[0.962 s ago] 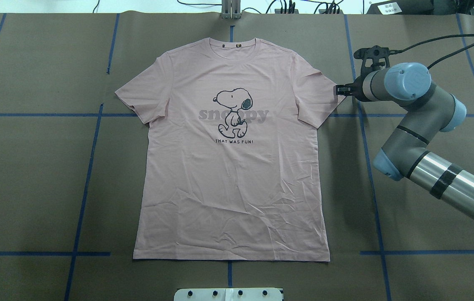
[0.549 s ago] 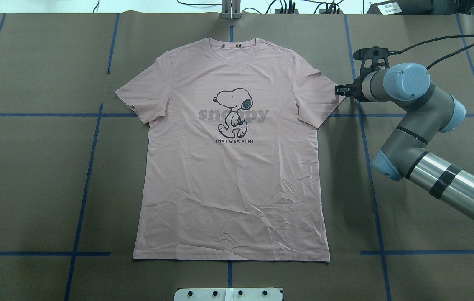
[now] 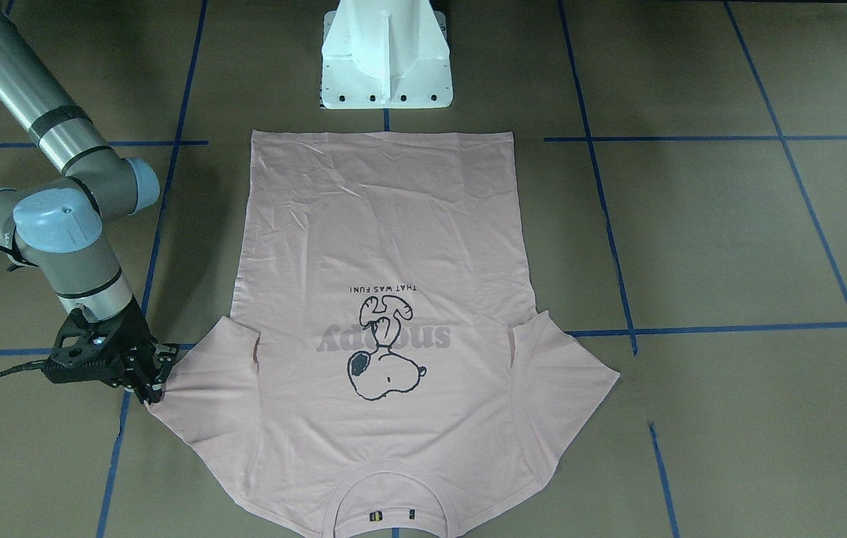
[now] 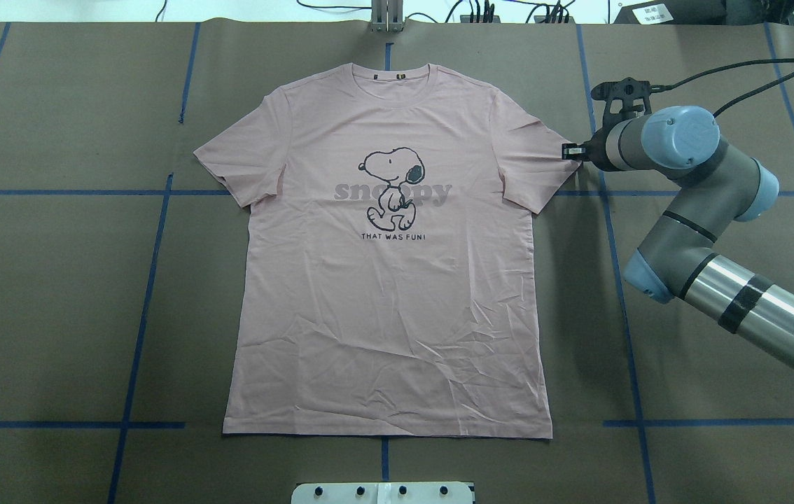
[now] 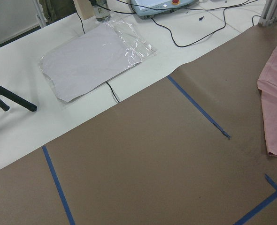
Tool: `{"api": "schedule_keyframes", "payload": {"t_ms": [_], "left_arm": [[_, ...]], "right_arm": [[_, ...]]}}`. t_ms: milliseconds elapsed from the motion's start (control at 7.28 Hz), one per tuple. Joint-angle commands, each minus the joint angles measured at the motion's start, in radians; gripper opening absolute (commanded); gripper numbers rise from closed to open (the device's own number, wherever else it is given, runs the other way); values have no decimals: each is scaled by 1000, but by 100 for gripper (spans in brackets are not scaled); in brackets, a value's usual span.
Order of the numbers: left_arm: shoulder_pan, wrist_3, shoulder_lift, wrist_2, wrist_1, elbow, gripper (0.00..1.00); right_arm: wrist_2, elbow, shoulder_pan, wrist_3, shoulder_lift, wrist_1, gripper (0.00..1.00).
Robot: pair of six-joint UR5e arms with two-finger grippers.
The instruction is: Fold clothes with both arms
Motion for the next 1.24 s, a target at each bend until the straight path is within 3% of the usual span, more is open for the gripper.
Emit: {"api": "schedule_keyframes", "payload": {"t_ms": [0,275,549,824,962,1099], "left_arm": [[0,0,2,-8,0,0,100],[0,0,0,-8,0,2,100],[0,0,2,-8,0,2,100],[0,2,0,-8,0,3,100],[0,2,2,-8,2,3,100],[0,0,2,-8,0,2,100]], "right_arm": [[2,12,1,31,34,-18,0],[-3,44,-5,84,118,-165,0],[-143,40,-87,188,263,-361,0],[-202,19,-141,261,324,-423,0],[-240,3,-150,261,325,-413,18],[-262,-1,-164,261,325,-414,99]]}}
